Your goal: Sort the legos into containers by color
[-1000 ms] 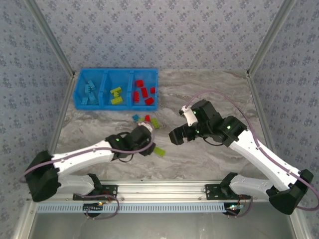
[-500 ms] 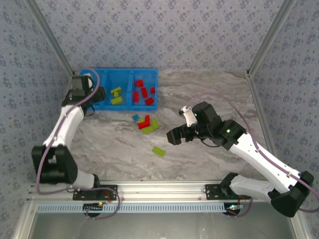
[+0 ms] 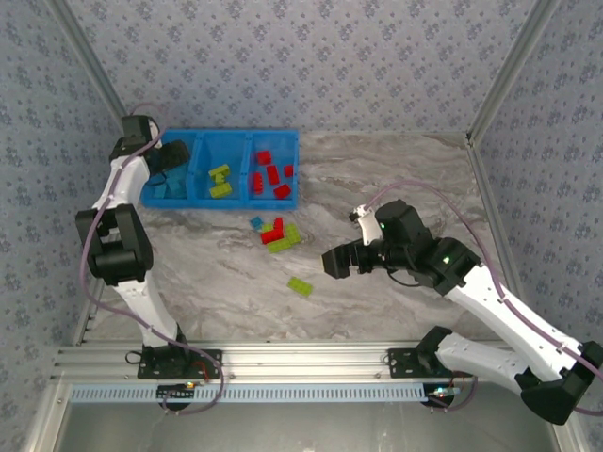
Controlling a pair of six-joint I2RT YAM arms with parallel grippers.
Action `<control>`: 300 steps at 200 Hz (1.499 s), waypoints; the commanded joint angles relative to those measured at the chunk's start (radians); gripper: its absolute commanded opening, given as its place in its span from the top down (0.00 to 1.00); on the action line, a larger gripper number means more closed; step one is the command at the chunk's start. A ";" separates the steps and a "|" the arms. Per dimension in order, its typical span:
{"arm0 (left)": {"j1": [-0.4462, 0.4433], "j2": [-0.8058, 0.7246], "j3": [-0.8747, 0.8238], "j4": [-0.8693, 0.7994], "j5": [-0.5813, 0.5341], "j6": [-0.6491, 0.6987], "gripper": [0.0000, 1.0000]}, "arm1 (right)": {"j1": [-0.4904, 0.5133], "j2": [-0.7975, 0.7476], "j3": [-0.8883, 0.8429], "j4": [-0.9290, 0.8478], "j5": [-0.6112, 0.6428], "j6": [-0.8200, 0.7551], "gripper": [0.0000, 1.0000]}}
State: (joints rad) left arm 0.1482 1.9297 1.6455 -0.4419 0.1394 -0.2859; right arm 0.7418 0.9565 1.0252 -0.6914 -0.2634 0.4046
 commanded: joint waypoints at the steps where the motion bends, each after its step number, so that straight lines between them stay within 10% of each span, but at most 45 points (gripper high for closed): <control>1: -0.002 -0.061 0.020 -0.022 0.033 0.000 0.18 | 0.005 -0.013 -0.013 -0.009 -0.006 0.027 0.00; 62: -0.089 -0.479 -0.254 0.053 0.162 -0.059 0.22 | 0.048 0.059 -0.043 0.039 0.161 0.073 0.00; 112: -0.716 -0.939 -0.564 -0.058 0.034 0.307 0.24 | 0.175 0.313 -0.033 0.110 0.315 0.020 0.00; 155: -1.060 -1.190 -0.774 -0.140 0.052 0.518 0.25 | 0.247 0.492 -0.060 0.189 0.331 -0.030 0.04; 217: -1.097 -1.232 -0.964 -0.210 0.183 0.704 0.05 | 0.308 0.709 -0.030 0.248 0.393 -0.062 0.19; 300: -1.096 -1.344 -1.032 -0.211 0.011 0.725 0.01 | 0.308 0.780 -0.014 0.316 0.356 -0.066 0.75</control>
State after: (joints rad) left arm -0.9390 0.6327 0.6220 -0.6590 0.2089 0.4156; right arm 1.0481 1.7576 1.0195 -0.4015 0.1139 0.3439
